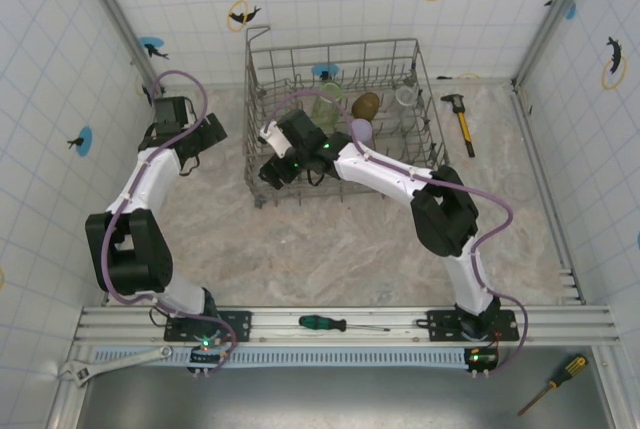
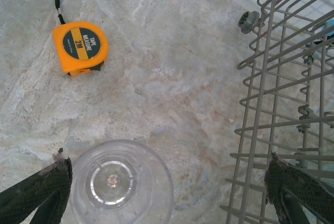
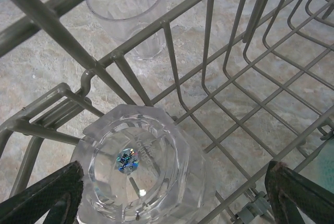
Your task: Load the cups into the dish rack
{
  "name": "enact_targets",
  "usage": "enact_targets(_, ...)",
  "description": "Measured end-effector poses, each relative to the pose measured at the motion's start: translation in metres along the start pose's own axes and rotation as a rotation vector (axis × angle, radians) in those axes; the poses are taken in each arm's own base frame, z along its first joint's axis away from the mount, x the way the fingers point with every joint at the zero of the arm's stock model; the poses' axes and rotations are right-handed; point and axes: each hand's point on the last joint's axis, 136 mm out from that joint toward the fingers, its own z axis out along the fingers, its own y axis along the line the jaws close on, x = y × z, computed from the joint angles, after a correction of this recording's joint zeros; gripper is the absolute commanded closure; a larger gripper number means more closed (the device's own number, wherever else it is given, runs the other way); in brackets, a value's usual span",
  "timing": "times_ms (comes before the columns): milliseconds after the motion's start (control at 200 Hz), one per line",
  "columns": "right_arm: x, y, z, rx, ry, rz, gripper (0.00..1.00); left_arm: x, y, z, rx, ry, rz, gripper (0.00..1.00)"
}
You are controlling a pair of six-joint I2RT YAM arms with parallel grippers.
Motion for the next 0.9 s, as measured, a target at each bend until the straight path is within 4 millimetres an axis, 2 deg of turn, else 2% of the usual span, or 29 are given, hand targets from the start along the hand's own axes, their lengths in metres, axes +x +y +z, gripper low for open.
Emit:
enact_targets(155,0.0,-0.001,-0.005,0.02,0.007,-0.007,0.02,0.0,0.0,0.0,0.0,0.0,0.0,0.03)
enact_targets(265,-0.003,0.003,-0.016,0.017,0.009,-0.013,0.01,0.0,0.0,0.0,-0.001,0.0,0.0,0.03)
enact_targets(490,-0.018,0.009,-0.059,0.018,-0.051,-0.015,0.0,-0.001,0.001,0.0,-0.009,-0.003,0.0,0.03)
enact_targets(655,-0.019,-0.002,-0.083,0.041,-0.083,0.009,0.0,-0.001,0.004,0.0,-0.023,-0.006,-0.001,0.03)
enact_targets(901,0.001,-0.025,-0.088,0.095,-0.057,0.06,0.0,0.0,0.007,0.0,-0.037,-0.003,-0.002,0.03)
